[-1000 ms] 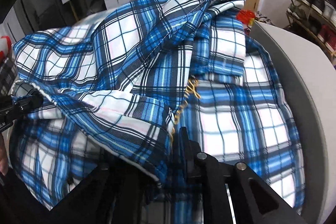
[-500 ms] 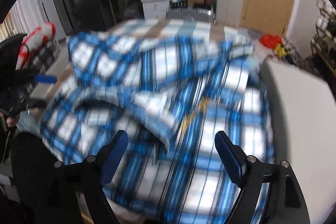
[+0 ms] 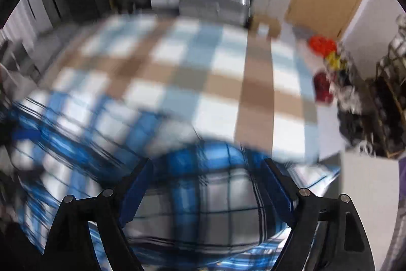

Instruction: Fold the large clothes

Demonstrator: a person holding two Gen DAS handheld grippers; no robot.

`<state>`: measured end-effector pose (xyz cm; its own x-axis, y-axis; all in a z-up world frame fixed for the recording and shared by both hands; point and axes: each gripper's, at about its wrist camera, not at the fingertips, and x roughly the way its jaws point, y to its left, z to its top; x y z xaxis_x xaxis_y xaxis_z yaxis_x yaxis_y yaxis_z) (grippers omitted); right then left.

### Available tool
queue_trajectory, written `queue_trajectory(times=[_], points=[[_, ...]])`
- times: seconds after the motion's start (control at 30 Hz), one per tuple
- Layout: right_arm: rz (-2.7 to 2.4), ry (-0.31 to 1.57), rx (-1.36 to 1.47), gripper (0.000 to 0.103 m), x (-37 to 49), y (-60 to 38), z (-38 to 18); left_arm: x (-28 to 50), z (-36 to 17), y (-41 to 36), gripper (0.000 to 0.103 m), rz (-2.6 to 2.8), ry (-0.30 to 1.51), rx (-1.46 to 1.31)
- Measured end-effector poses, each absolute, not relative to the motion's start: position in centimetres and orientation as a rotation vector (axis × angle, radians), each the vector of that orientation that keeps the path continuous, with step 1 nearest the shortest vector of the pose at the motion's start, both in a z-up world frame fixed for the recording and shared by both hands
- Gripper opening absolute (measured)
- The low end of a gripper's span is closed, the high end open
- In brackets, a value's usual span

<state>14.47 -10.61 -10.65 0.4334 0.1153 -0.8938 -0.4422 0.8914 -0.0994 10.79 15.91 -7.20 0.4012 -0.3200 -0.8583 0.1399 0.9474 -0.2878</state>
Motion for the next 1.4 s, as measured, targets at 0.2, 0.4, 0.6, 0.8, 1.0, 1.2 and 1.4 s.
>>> queue_trajectory(times=[0.2, 0.4, 0.6, 0.8, 1.0, 1.2, 1.4], points=[[0.414, 1.178, -0.284, 0.085, 12.1, -15.5, -16.0, 8.7, -8.9, 20.0, 0.071, -0.351, 1.102, -0.344], [0.417, 1.156, -0.320, 0.087, 9.0, -16.7, -16.4, 7.9, -8.3, 19.1, 0.071, -0.338, 1.107, -0.266], [0.500, 1.104, -0.201, 0.085, 9.6, -15.8, -10.2, 7.7, -4.6, 17.6, 0.071, -0.416, 1.047, -0.241], [0.505, 1.038, -0.183, 0.085, 13.1, -12.7, -6.7, 9.4, -4.7, 16.3, 0.071, -0.331, 1.096, -0.074], [0.356, 1.134, -0.256, 0.085, 17.4, -13.8, -10.7, 9.7, -8.1, 18.1, 0.071, -0.276, 1.194, -0.126], [0.467, 1.207, -0.110, 0.084, 14.1, -18.6, -13.4, 8.3, -8.5, 18.5, 0.071, -0.285, 1.170, -0.102], [0.503, 1.260, -0.271, 0.084, 8.9, -19.4, -15.7, 8.6, -8.2, 17.5, 0.071, -0.270, 1.179, -0.035]])
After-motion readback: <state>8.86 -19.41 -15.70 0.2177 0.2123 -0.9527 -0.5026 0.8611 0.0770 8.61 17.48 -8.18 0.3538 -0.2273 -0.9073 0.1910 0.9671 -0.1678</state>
